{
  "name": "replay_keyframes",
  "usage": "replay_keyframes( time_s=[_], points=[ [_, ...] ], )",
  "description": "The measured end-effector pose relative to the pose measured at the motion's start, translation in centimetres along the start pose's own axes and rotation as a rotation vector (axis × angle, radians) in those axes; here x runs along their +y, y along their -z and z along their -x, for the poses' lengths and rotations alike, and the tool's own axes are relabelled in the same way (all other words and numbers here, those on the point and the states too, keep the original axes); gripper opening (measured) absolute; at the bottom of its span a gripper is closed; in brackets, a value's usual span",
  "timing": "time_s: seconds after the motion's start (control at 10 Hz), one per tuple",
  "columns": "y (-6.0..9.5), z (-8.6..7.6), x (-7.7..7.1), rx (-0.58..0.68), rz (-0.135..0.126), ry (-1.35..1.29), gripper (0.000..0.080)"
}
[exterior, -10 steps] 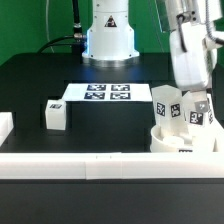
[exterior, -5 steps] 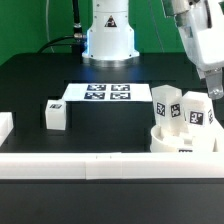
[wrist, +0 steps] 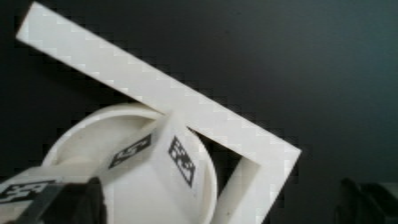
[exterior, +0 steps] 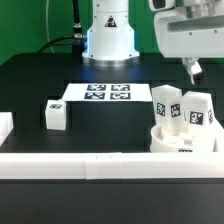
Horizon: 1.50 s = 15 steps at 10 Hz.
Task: Assemble stool
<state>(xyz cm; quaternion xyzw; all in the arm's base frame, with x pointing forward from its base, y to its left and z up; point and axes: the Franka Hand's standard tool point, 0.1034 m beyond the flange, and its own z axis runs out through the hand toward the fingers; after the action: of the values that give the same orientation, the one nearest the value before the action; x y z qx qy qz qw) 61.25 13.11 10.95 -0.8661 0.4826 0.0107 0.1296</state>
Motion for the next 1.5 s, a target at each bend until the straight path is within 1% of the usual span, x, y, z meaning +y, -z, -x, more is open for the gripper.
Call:
replay_keyframes(
  time_s=[0.2,0.3,0.4,0.5,0.6,0.7,1.1,1.3,1.5],
  points=[
    [0.0,0.0,0.0,0.000,0.001,0.135,0.0649],
    [0.0,-0.2,0.1,0.008,0.011,0.289,0.0649],
    [0.0,-0.6,0.3,0.035,0.054,0.583,0.0649],
    [-0.1,-0.5,0.5,0.033,0.078,0.716,0.0649],
    [-0.1,-0.1,0.4,0.027,0.109,0.832,0.0649],
    [-0.1,0.2,0.2,0.035,0.131,0.938,0.0649],
    [-0.1,-0.2,0.4,0.022,0.146,1.214,0.0649],
    [-0.4,-0.4,0.7,0.005,0.185,1.475,0.0649],
    [-1.0,-0.4,1.1,-0.018,0.230,1.680,0.0649]
  ],
)
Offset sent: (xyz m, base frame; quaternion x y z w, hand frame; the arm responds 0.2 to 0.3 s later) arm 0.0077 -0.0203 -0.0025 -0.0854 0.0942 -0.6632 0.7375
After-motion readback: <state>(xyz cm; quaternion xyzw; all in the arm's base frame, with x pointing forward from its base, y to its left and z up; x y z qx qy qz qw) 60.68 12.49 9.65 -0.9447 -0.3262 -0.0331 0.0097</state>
